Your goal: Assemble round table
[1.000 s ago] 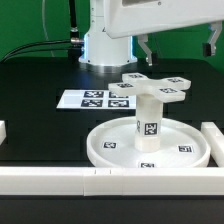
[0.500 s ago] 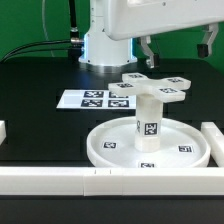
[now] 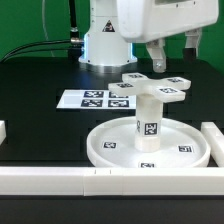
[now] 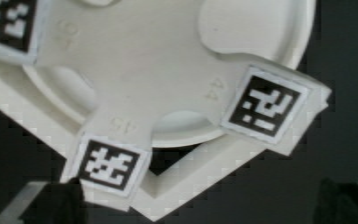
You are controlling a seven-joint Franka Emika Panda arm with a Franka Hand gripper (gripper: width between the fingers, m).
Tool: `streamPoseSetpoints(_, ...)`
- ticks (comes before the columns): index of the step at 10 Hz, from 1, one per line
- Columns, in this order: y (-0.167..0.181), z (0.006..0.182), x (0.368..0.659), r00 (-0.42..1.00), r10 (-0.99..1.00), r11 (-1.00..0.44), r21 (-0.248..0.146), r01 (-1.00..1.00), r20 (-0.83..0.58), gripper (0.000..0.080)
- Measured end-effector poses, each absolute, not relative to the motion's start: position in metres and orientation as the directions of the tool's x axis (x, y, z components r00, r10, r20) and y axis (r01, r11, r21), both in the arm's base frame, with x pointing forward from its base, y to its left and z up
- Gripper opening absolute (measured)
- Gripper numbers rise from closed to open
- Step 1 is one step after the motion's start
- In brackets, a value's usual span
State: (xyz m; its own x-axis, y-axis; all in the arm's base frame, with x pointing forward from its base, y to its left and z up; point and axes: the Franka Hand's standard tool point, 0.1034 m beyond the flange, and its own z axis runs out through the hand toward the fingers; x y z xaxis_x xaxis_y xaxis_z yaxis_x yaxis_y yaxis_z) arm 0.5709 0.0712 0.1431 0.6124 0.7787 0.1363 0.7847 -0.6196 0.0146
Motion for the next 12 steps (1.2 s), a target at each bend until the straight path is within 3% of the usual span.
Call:
streamPoseSetpoints(2,0.072,0.138,0.572,0.536,0.838,-0.539,0.003,0.842,0.104,0.0649)
streamPoseSetpoints(6,0.058,0.130,0.575,0.234,0.968,-0.238,0.030,0.971,0.093,0.0649)
streamPoseSetpoints(12,0.038,0.116,0.572,0.273,0.958,-0.275,0.008,0.962,0.090,0.0649)
